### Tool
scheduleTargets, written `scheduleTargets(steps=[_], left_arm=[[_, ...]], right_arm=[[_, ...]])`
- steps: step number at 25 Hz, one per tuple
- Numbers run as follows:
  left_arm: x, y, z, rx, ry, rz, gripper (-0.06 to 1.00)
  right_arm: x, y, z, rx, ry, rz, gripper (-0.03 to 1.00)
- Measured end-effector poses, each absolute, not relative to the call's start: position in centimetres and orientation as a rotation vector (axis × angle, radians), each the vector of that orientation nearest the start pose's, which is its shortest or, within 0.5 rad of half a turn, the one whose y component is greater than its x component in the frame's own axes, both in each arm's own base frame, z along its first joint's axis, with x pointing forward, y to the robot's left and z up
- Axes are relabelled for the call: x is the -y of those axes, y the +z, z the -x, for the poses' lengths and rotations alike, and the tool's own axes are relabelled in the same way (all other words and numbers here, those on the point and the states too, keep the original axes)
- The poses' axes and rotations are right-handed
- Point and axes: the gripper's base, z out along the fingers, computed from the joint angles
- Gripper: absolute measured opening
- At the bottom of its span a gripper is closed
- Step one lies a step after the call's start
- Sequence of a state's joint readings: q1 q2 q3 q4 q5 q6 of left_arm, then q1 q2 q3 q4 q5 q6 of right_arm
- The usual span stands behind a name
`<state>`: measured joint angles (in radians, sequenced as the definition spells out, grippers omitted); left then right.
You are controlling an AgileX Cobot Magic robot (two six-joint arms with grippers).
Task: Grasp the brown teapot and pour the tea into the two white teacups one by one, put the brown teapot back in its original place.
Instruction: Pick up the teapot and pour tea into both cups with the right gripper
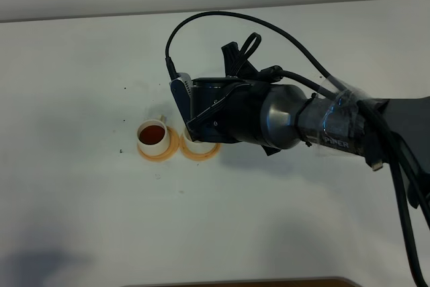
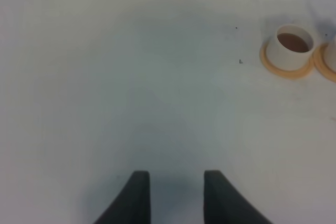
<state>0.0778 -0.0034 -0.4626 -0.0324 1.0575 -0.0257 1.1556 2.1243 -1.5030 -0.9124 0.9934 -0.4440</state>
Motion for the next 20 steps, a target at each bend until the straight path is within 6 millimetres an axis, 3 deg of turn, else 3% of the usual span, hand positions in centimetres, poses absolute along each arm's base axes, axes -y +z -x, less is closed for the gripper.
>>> scheduleTargets(steps=[20], left_arm=[[0.26, 26.71, 0.09, -2.072, -0.007, 0.106, 0.29]], right_arm=[[-37.44, 17.80, -22.55, -1.104, -1.157, 2.302, 0.13]])
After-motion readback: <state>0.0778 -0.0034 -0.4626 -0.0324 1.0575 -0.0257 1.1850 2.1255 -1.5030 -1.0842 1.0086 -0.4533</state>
